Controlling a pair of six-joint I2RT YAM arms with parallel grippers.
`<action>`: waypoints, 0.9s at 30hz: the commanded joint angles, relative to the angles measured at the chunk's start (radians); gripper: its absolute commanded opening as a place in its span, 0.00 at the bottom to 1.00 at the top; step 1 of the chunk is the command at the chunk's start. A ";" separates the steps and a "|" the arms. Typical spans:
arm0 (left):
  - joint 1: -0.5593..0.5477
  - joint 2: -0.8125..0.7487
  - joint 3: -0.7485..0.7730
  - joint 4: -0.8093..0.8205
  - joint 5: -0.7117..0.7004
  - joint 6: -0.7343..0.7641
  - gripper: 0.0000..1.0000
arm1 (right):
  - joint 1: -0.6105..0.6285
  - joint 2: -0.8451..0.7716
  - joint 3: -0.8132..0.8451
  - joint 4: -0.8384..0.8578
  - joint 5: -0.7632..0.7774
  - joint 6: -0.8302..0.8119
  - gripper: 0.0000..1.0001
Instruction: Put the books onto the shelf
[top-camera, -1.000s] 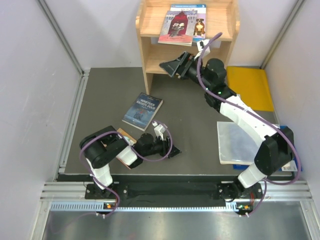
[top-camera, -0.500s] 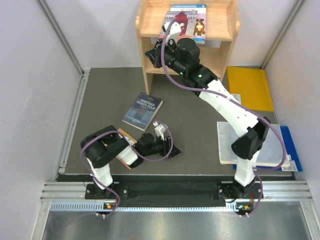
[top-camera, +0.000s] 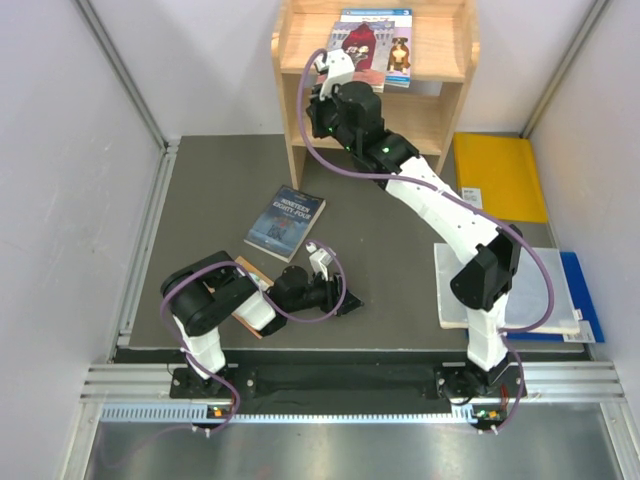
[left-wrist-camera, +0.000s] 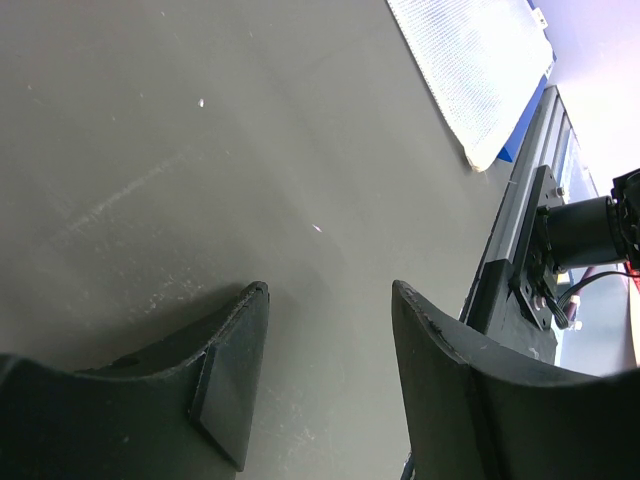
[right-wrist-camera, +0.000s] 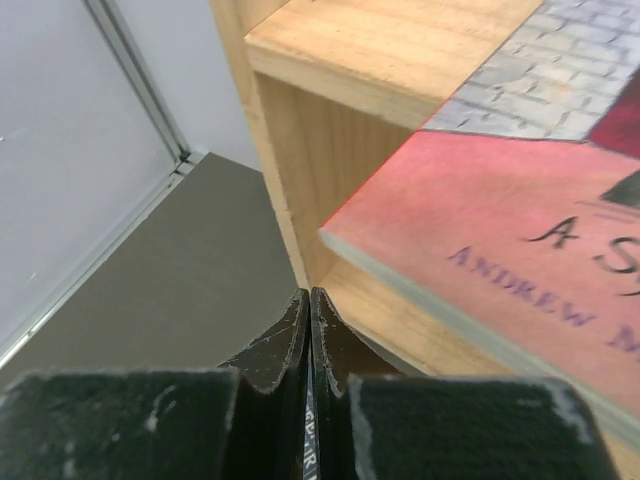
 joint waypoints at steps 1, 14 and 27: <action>-0.004 0.015 0.008 -0.021 0.005 0.015 0.58 | -0.025 -0.043 0.001 0.082 0.046 -0.015 0.00; -0.004 0.016 0.009 -0.020 0.011 0.015 0.58 | -0.106 -0.068 -0.022 0.122 0.042 0.016 0.00; -0.004 0.022 0.014 -0.021 0.014 0.015 0.58 | -0.154 -0.081 -0.040 0.143 -0.007 0.042 0.00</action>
